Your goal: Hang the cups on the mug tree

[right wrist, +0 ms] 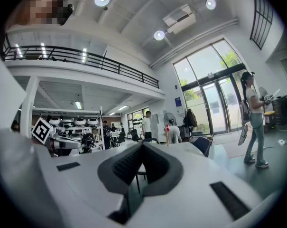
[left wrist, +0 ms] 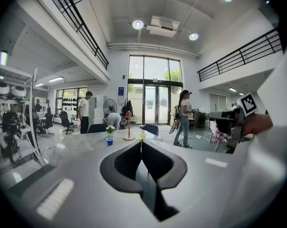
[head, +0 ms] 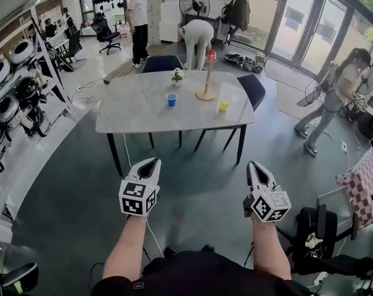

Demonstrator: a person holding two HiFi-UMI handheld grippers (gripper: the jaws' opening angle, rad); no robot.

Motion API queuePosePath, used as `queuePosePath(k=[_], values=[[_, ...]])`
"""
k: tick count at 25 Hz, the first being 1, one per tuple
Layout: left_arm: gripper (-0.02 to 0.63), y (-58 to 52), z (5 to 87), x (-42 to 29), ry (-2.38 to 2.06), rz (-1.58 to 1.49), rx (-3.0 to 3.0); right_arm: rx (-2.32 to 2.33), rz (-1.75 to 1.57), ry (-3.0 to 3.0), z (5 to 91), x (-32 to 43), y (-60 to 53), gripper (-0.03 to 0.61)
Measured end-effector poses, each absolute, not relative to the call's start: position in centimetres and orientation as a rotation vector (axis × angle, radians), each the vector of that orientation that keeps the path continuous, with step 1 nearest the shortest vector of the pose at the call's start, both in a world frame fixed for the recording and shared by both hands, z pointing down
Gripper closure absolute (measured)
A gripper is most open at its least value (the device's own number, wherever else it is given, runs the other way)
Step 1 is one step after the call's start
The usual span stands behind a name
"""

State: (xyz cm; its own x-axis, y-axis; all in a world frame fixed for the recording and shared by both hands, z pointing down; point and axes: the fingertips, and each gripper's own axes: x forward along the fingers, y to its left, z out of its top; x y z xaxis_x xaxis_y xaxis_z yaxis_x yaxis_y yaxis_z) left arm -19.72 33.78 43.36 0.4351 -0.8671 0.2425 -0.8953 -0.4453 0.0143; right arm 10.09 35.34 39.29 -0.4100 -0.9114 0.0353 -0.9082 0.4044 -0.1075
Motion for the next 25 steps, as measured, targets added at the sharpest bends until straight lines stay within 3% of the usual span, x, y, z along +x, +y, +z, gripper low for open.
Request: queuePosePath(k=[17,18,20,22,25], values=[[0.595,33.7,42.4,-15.2,-1.567,0.237,2.563,-1.618,-0.083,2.663,38.2,12.0,36.0,0.569],[0.573,33.7,42.2,-15.1,-1.572,0.229,2.569,-1.593,-0.076,2.673,38.1,11.9,36.2,0.568],[0.457,33.8,42.1,-14.8,-1.57,0.238,2.576,-1.554,-0.077,2.694,37.9,11.6,36.4,0.558],[0.453,33.8,42.1,-14.4,-1.553,0.249,2.577,-1.547,-0.091,2.702,37.8,11.6,36.3,0.493],[0.449,33.8,42.1,-13.9,-1.542,0.264,2.587,-1.556,-0.13,2.706,38.2,12.0,36.1,0.479]])
